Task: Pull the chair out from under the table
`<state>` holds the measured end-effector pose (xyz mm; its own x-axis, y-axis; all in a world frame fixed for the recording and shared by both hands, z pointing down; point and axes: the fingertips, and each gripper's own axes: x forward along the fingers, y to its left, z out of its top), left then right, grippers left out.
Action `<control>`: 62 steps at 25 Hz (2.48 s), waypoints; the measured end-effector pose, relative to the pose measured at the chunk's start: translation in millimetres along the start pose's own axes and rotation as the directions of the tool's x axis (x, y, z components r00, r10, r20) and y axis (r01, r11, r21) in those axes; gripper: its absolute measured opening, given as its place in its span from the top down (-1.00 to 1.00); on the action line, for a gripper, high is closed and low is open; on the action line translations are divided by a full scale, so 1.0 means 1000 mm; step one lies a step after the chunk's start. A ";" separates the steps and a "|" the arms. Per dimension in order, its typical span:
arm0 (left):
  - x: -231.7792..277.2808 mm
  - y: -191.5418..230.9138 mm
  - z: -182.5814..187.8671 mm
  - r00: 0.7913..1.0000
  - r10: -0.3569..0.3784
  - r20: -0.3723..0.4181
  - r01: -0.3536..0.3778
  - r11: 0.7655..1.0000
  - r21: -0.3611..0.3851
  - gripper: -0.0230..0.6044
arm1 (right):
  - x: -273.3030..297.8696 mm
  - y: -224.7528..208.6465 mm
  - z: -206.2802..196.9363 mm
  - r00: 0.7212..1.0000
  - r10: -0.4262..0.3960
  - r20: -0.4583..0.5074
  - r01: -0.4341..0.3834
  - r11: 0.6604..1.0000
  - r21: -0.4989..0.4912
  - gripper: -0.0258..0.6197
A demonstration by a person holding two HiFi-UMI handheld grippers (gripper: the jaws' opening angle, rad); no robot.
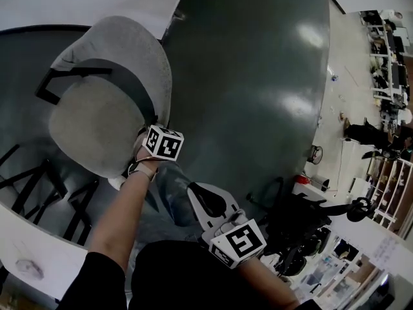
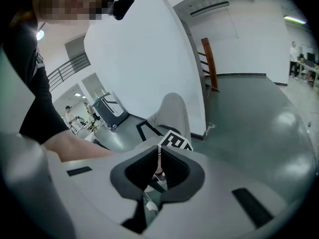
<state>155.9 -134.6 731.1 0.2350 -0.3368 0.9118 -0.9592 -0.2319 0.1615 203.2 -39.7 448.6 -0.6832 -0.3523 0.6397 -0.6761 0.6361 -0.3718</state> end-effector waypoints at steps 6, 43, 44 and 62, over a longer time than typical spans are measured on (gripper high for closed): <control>0.014 -0.037 0.015 0.998 -0.054 -0.019 0.055 0.995 0.084 0.55 | -0.007 -0.014 -0.002 0.999 -0.040 0.016 0.039 0.999 0.034 0.87; 0.054 -0.206 0.051 0.962 -0.246 -0.121 0.274 0.898 0.345 0.36 | -0.050 -0.083 -0.021 0.970 -0.238 0.041 0.225 0.954 0.197 0.87; 0.055 -0.205 0.051 0.962 -0.246 -0.121 0.273 0.899 0.343 0.35 | -0.047 -0.083 -0.021 0.970 -0.240 0.040 0.228 0.954 0.197 0.87; 0.028 -0.200 0.046 0.974 -0.223 -0.034 0.213 0.861 0.463 0.11 | -0.041 -0.066 -0.009 0.971 -0.234 0.047 0.223 0.961 0.164 0.87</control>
<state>362.0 -139.9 706.7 0.4379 -0.2457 0.8648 -0.7027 -0.6935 0.1588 278.1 -61.4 453.0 -0.5185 -0.5230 0.6765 -0.8474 0.4202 -0.3245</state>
